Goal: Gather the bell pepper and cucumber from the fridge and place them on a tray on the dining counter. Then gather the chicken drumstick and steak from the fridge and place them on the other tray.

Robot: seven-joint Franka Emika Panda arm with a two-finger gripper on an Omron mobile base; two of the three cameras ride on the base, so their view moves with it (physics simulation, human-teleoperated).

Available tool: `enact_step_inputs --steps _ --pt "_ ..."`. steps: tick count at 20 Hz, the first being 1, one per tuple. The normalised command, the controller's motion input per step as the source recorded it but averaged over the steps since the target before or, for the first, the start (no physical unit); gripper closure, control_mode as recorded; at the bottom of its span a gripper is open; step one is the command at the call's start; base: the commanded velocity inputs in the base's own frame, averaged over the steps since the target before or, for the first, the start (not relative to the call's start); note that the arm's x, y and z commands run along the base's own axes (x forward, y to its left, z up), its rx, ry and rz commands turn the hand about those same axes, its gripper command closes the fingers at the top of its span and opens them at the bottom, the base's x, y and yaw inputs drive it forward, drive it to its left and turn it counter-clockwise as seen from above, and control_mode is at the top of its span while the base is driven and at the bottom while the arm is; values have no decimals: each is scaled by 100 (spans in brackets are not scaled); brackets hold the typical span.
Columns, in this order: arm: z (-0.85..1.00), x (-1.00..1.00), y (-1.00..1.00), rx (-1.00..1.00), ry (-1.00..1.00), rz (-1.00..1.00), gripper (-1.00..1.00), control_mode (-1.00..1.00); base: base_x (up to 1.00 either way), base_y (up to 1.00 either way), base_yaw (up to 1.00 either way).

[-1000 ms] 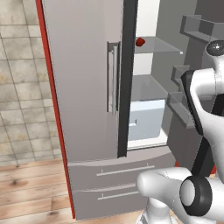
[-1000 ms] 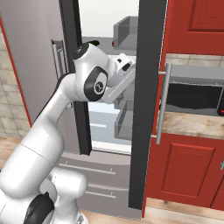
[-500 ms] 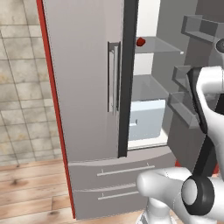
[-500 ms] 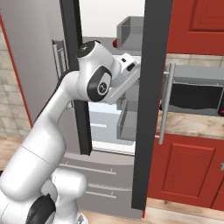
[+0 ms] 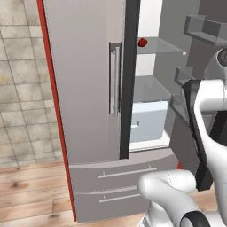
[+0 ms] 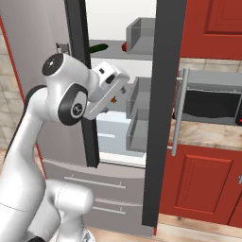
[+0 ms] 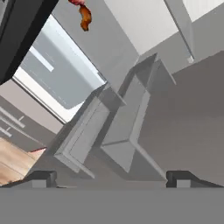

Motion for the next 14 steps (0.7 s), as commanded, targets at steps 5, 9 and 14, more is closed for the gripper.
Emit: enact_step_inputs --steps 5,9,14 --pt "0 -3 100 0 -10 0 -100 -100 0 0 0" --pt "0 0 100 3 -10 0 -100 -100 0 0 0" --pt "-19 3 84 16 -7 0 -100 -100 0 0 0"
